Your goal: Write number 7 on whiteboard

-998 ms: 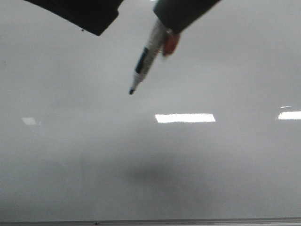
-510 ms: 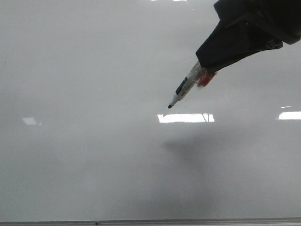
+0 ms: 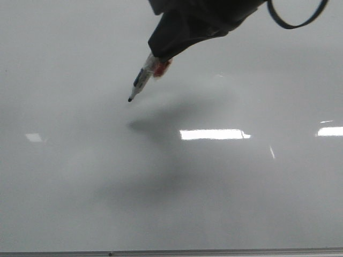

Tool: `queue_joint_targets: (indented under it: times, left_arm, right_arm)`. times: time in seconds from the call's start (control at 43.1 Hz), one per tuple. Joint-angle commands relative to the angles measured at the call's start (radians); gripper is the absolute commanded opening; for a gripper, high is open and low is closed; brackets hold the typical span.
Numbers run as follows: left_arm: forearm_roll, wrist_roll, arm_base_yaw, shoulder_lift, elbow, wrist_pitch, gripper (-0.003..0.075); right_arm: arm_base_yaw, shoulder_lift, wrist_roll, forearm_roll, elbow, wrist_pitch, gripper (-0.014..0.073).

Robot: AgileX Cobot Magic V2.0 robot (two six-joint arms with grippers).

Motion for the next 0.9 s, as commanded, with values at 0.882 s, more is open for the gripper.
queue_joint_targets:
  times: [0.882]
  left_arm:
    - [-0.028, -0.002, -0.001, 0.005, -0.028, -0.037, -0.0020]
  right_arm:
    - [-0.156, 0.023, -0.020, 0.013, 0.041, -0.062, -0.0068]
